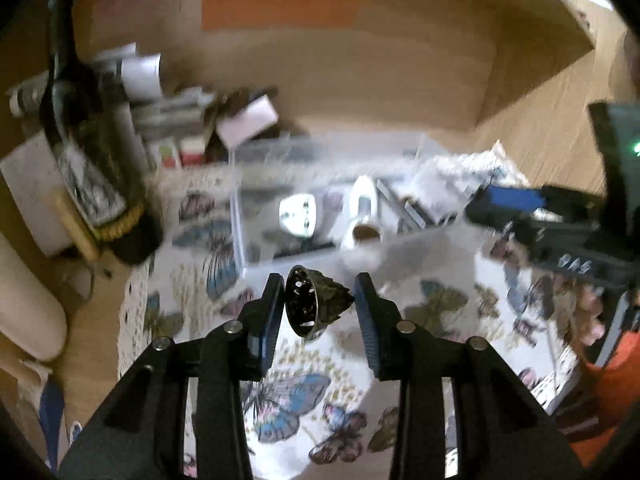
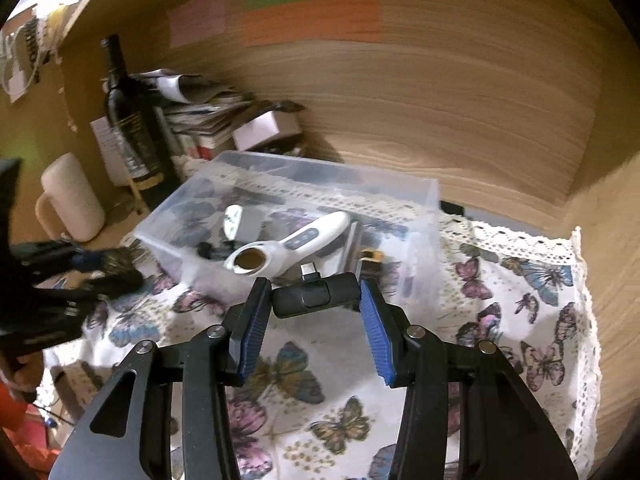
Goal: Organize rigid objects
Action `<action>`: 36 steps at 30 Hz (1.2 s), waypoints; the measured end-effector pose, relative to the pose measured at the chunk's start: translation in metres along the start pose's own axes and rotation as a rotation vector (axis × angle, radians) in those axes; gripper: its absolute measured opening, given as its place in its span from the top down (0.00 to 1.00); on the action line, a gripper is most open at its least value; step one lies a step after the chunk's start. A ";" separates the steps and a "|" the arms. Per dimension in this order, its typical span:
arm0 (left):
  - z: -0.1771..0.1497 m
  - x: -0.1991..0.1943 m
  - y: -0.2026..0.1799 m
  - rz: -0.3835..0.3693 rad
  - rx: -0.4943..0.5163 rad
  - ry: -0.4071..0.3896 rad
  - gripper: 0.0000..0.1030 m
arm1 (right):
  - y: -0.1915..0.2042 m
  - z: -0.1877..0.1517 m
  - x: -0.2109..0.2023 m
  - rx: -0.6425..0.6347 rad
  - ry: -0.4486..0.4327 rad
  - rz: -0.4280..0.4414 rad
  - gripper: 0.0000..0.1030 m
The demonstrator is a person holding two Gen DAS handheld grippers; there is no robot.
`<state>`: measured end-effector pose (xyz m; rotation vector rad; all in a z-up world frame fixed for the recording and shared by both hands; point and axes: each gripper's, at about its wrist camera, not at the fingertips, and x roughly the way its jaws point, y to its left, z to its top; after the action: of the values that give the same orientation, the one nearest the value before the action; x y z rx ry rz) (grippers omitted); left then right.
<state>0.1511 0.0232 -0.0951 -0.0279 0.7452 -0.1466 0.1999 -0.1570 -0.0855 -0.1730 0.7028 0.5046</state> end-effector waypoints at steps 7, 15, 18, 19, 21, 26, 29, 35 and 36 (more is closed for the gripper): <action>0.028 0.015 0.006 0.033 -0.011 -0.030 0.65 | -0.002 0.013 0.009 -0.013 -0.012 -0.022 0.59; 0.033 0.046 0.018 0.043 -0.045 0.020 0.65 | 0.000 0.022 0.034 -0.010 0.026 0.005 0.59; 0.034 0.057 0.022 0.039 -0.058 0.044 0.65 | 0.002 0.021 0.047 -0.007 0.060 0.015 0.59; 0.033 0.059 0.022 0.037 -0.059 0.050 0.65 | 0.003 0.021 0.050 -0.007 0.068 0.019 0.59; 0.033 0.061 0.021 0.033 -0.054 0.059 0.65 | 0.004 0.020 0.054 -0.007 0.075 0.024 0.59; 0.032 0.062 0.016 0.033 -0.038 0.059 0.65 | 0.007 0.020 0.056 -0.015 0.080 0.034 0.59; 0.032 0.057 0.013 0.035 -0.029 0.045 0.65 | 0.007 0.021 0.056 -0.011 0.086 0.037 0.59; 0.033 0.039 0.005 0.037 -0.004 0.008 0.65 | 0.010 0.021 0.044 -0.017 0.078 0.043 0.54; 0.034 0.035 0.003 0.037 -0.001 -0.001 0.65 | 0.010 0.021 0.042 -0.020 0.071 0.041 0.53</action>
<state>0.1995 0.0204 -0.0943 -0.0153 0.7445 -0.1111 0.2339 -0.1254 -0.0968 -0.1959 0.7722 0.5472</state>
